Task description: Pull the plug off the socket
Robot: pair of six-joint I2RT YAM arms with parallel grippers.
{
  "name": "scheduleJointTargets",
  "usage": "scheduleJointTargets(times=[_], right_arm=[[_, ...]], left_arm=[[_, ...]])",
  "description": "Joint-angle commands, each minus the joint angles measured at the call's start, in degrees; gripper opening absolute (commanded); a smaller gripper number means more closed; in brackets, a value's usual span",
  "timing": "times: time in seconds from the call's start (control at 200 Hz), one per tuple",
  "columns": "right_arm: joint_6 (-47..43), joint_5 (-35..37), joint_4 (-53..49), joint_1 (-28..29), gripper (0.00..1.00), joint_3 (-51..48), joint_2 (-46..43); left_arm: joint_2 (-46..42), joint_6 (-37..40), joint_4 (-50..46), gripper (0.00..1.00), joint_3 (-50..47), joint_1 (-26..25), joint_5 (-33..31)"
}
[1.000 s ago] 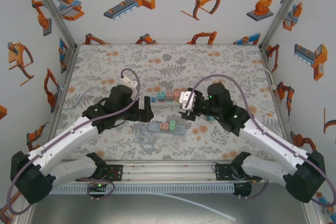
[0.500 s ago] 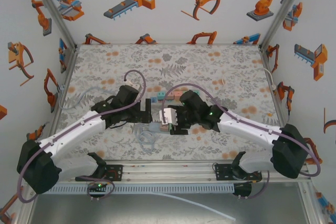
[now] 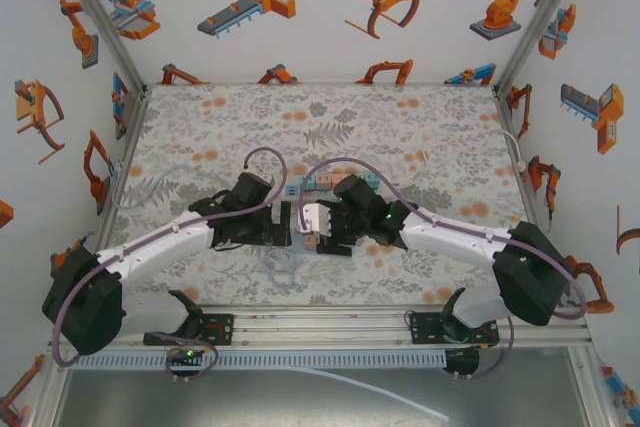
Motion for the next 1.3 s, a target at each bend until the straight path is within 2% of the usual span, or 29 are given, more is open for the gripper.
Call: scheduleJointTargets(times=[0.0,0.25,0.481,0.711,0.871,1.122,1.292], right_arm=[[1.4,0.5,1.7,0.2,0.64,-1.4,0.7],[2.5,-0.4,3.0,0.2,0.59,-2.1,2.3],[2.9,-0.4,4.3,0.2,0.47,-2.9,2.6],[2.9,-0.2,5.0,0.2,0.43,-3.5,2.4],[3.1,-0.5,6.0,0.2,0.37,-3.5,1.6],[5.7,0.5,11.2,0.2,0.25,-3.8,0.8],[9.5,-0.2,18.6,0.2,0.19,-6.3,-2.0]], left_arm=[[0.1,-0.9,2.3,0.97,-0.6,0.2,0.7],[2.8,0.1,6.6,1.00,-1.0,0.1,3.9],[5.5,-1.7,7.9,0.88,-1.7,0.1,3.5],[10.1,-0.8,6.8,0.82,-1.0,0.0,4.8],[12.1,-2.0,6.5,0.68,-1.0,-0.6,3.6],[14.3,-3.0,5.8,0.65,-0.4,-1.8,1.9],[15.9,-3.8,5.1,0.65,0.1,-3.0,0.4]])
